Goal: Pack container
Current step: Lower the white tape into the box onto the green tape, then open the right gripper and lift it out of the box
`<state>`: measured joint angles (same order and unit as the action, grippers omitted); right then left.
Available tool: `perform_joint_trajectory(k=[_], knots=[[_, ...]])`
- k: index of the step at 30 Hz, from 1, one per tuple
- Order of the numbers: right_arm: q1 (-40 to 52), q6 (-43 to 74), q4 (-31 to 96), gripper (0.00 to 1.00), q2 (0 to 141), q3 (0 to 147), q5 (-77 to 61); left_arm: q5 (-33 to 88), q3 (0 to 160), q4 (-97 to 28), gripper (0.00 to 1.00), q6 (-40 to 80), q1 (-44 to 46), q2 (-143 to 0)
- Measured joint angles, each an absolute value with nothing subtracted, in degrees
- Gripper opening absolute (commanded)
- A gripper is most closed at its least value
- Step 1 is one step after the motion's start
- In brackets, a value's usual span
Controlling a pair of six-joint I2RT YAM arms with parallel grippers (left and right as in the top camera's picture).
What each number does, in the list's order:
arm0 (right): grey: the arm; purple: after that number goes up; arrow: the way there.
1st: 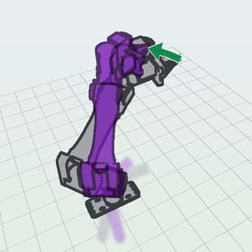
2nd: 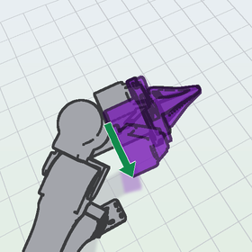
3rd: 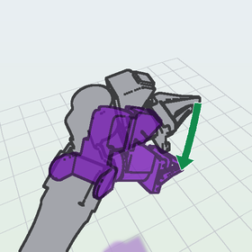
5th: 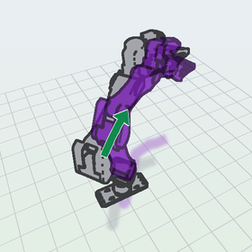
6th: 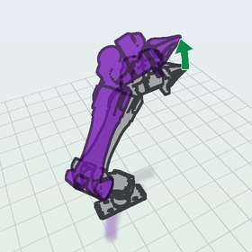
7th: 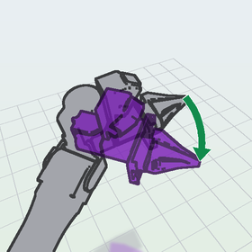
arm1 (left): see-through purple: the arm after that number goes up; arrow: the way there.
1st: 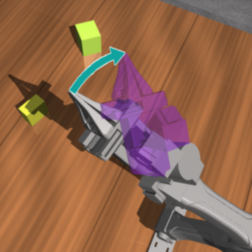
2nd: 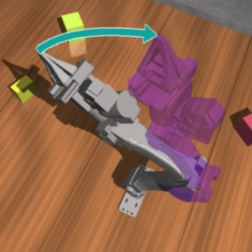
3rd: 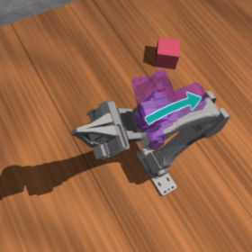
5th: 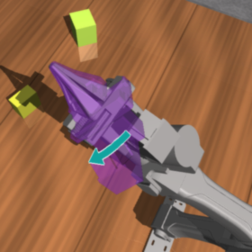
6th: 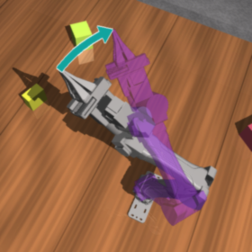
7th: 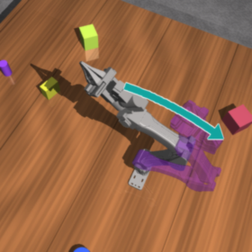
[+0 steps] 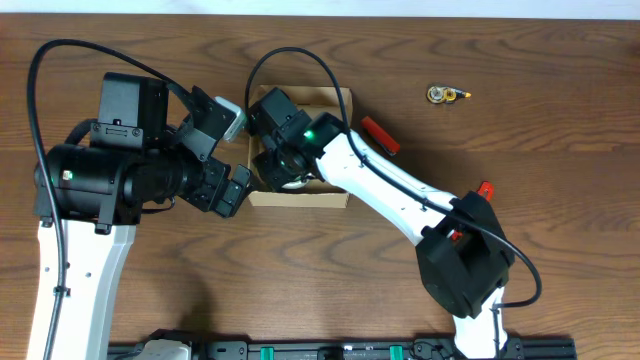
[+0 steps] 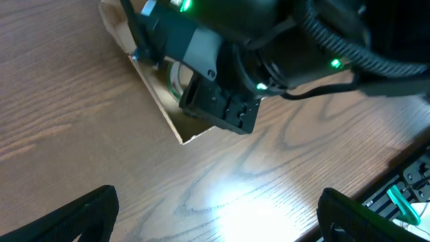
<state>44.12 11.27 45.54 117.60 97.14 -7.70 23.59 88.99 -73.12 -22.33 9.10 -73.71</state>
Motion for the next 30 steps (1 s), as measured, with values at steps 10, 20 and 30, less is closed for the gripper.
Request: perform_joint_trajectory(k=[10, 20, 30], knots=[[36.0, 11.2, 52.5, 0.01, 111.1, 98.6, -5.3, 23.6, 89.0, -73.1, 0.95, -22.3, 9.1, -73.7], [35.2, 12.4, 54.8, 0.01, 115.5, 98.1, -2.3, 23.6, 89.0, -73.1, 0.95, -22.3, 9.1, -73.7], [36.6, 17.5, 55.9, 0.01, 121.4, 97.6, 4.0, 23.6, 89.0, -73.1, 0.95, -22.3, 9.1, -73.7]])
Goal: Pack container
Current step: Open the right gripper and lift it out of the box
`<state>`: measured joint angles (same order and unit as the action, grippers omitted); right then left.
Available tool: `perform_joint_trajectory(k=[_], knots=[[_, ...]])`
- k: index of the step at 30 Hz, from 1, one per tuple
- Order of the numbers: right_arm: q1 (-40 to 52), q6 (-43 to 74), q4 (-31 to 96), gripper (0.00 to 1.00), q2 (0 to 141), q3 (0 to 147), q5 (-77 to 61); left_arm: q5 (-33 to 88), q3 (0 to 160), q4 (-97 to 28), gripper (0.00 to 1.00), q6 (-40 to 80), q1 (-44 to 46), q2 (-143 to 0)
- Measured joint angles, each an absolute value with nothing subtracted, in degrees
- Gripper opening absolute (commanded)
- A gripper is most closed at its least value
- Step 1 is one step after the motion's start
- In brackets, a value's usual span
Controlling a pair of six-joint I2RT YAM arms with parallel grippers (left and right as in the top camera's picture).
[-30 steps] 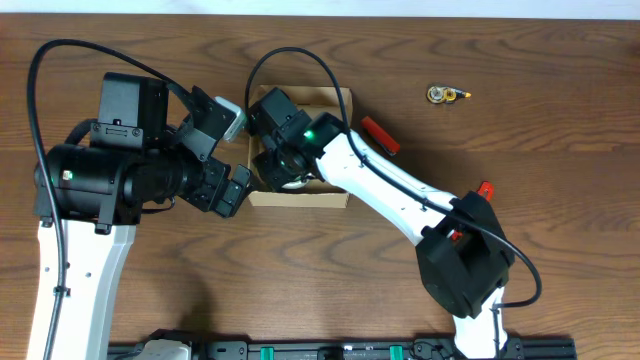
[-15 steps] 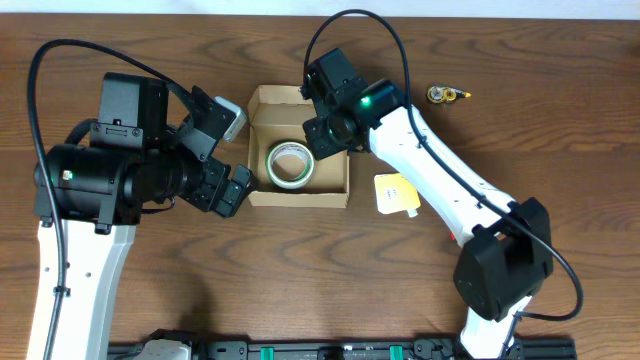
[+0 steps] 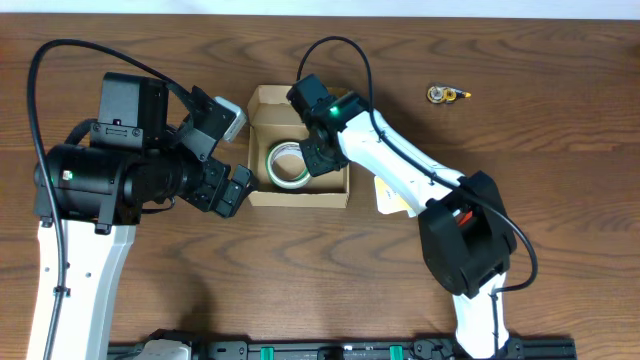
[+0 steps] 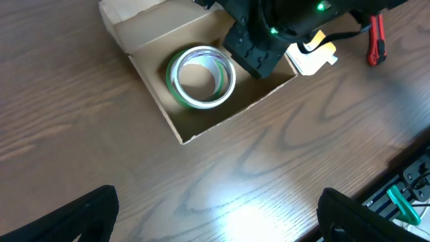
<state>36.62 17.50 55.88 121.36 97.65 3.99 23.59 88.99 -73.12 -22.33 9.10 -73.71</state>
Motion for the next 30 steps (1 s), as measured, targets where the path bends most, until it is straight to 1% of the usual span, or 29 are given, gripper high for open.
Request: perform_joint_trajectory(k=[14, 30], knots=[[37.6, 20.6, 50.4, 0.01, 124.4, 97.6, 3.7, 23.6, 89.0, -73.1, 0.95, -22.3, 9.1, -73.7], [37.6, 19.3, 46.5, 0.01, 124.5, 97.6, -1.8, 23.6, 89.0, -73.1, 0.95, -22.3, 9.1, -73.7]])
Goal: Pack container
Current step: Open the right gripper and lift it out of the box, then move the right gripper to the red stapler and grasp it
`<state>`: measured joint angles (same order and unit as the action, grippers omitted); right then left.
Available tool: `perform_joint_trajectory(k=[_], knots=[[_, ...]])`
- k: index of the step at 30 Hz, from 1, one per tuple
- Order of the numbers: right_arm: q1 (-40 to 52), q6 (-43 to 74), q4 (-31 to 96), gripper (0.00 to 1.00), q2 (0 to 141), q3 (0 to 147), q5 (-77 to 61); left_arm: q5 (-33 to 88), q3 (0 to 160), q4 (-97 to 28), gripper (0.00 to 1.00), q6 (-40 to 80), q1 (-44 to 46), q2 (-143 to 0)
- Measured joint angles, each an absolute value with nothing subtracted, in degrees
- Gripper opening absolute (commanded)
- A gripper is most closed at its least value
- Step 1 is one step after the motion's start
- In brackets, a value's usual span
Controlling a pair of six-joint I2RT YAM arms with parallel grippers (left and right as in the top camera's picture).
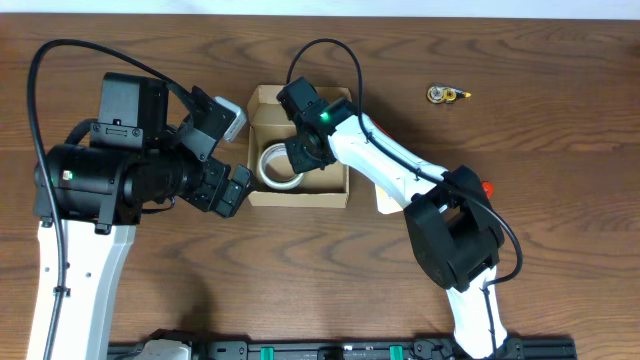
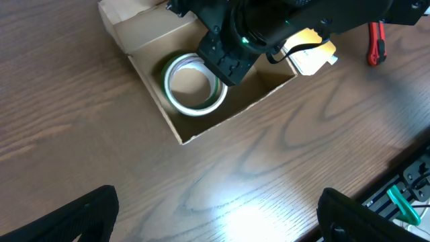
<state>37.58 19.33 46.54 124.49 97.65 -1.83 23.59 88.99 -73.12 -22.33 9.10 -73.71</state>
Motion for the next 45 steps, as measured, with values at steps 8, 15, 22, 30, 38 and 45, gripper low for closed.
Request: perform_joint_trajectory(k=[8, 15, 22, 30, 38, 45], knots=[[37.6, 16.8, 45.3, 0.01, 124.5, 97.6, -3.3, 23.6, 89.0, -73.1, 0.95, -22.3, 9.1, -73.7], [37.1, 15.9, 45.9, 0.01, 124.5, 97.6, -3.9, 23.6, 89.0, -73.1, 0.95, -22.3, 9.1, -73.7], [34.5, 14.4, 48.2, 0.01, 120.2, 97.6, -4.4, 23.6, 89.0, -73.1, 0.95, -22.3, 9.1, -73.7], [26.4, 4.2, 47.9, 0.01, 100.0, 98.7, -4.5, 23.6, 89.0, -73.1, 0.95, -22.3, 9.1, -73.7], [14.8, -0.6, 52.0, 0.01, 97.0, 99.1, -4.4, 23.6, 89.0, -73.1, 0.95, -22.3, 9.1, -73.7], [10.4, -1.7, 52.5, 0.01, 99.1, 98.0, -4.3, 23.6, 89.0, -73.1, 0.95, -22.3, 9.1, -73.7]])
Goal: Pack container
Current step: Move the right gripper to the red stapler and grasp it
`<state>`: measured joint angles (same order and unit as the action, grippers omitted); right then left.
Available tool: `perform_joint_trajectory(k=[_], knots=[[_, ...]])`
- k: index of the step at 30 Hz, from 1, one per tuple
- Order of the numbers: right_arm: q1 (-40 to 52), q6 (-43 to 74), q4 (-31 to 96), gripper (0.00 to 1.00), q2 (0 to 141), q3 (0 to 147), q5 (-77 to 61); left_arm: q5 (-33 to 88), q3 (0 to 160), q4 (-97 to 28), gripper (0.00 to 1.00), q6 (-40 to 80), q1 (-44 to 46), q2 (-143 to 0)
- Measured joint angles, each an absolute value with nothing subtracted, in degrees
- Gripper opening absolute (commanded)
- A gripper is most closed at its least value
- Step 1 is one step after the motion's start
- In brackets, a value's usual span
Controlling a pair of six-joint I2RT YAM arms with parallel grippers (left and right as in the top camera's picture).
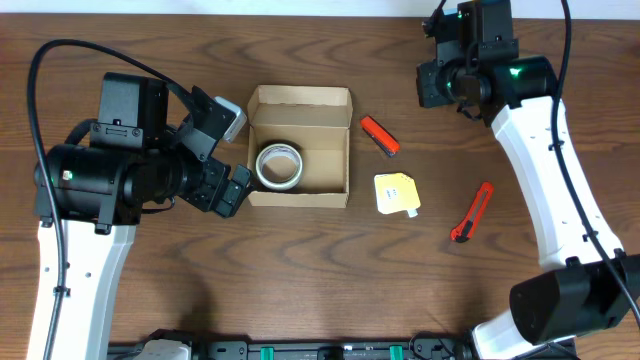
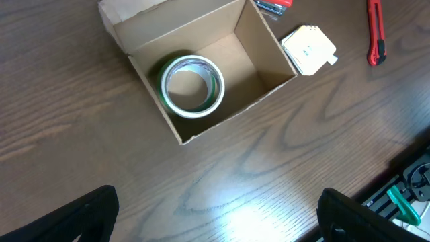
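Note:
An open cardboard box (image 1: 300, 92) sits mid-table, with a green-and-white tape roll (image 1: 264, 165) lying flat in its left half. In the left wrist view the box (image 2: 265, 50) and tape roll (image 2: 216, 87) lie below. My left gripper (image 2: 218, 215) hangs open and empty over bare wood beside the box's left side (image 1: 236, 155). My right gripper (image 1: 436, 85) is at the far right of the table, away from the box. Its jaws are hidden under the arm.
Right of the box lie a small red item (image 1: 380, 135), a cream pad (image 1: 396, 193) and a red box cutter (image 1: 472, 212). The left wrist view shows the same pad (image 2: 308, 48) and box cutter (image 2: 375, 30). A black rail runs along the front edge.
My right gripper was inside the box at the tape roll. Now it is out of the box, at the far right of the table. The roll stays in the box. The left arm is unmoved.
My right gripper first reached deep into the box, hiding its inside. Then the tape roll lay flat in the box with the gripper at its right edge. Later the gripper sat against the roll, nearer the left wall. Now the gripper is far from the box.

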<state>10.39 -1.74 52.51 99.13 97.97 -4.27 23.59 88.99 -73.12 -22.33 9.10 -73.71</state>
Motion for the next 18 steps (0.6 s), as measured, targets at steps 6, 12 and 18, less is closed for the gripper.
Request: perform_joint_trajectory(k=[6, 12, 18], knots=[[10.5, -4.6, 52.4, 0.53, 103.3, 98.0, -4.6, 23.6, 89.0, -73.1, 0.95, -22.3, 9.1, -73.7], [10.7, -8.3, 52.5, 0.67, 112.7, 98.0, -5.1, 23.6, 89.0, -73.1, 0.95, -22.3, 9.1, -73.7], [10.9, -13.1, 52.5, 0.68, 120.0, 97.8, -8.8, 23.6, 89.0, -73.1, 0.95, -22.3, 9.1, -73.7]])
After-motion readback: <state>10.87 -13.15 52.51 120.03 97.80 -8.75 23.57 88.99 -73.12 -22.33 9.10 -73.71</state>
